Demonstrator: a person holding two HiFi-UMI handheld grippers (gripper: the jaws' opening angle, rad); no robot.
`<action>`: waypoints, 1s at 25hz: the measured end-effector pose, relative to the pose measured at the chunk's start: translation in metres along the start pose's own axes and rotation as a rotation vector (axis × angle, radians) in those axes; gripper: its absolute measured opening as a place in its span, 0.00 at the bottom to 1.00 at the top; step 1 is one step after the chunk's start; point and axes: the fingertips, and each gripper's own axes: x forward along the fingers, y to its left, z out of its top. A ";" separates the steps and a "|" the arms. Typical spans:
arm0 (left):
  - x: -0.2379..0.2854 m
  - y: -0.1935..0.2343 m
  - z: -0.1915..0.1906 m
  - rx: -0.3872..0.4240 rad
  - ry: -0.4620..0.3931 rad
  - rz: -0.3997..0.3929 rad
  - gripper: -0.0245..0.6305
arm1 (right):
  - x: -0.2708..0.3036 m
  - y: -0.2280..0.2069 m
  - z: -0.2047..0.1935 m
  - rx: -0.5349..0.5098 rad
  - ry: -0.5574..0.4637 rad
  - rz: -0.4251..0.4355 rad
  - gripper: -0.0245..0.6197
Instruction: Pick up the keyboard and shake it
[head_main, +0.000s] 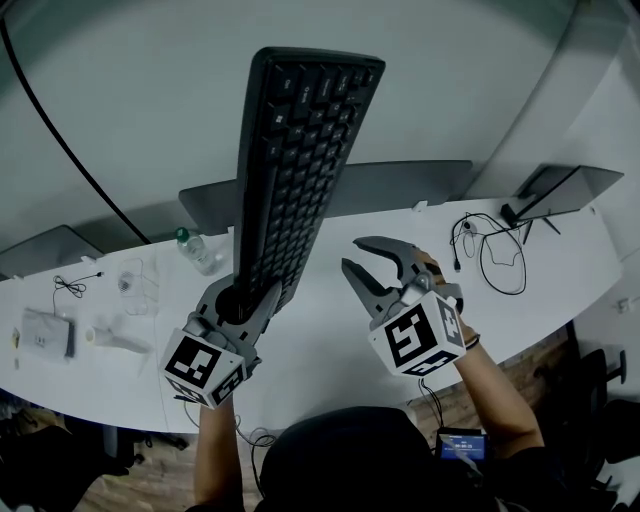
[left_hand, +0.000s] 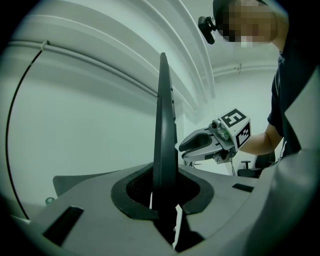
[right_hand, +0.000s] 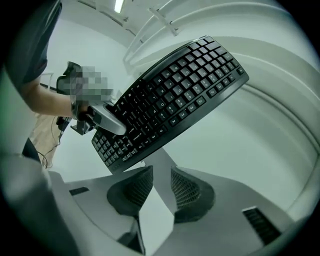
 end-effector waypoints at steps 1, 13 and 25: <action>0.000 -0.003 0.001 -0.010 -0.008 -0.013 0.18 | 0.000 0.000 0.000 0.002 -0.002 -0.001 0.23; 0.000 -0.047 0.003 -0.148 -0.123 -0.216 0.18 | -0.022 0.017 0.009 0.290 -0.153 0.215 0.23; 0.002 -0.052 0.003 -0.194 -0.152 -0.271 0.17 | -0.022 0.015 0.012 0.605 -0.309 0.421 0.30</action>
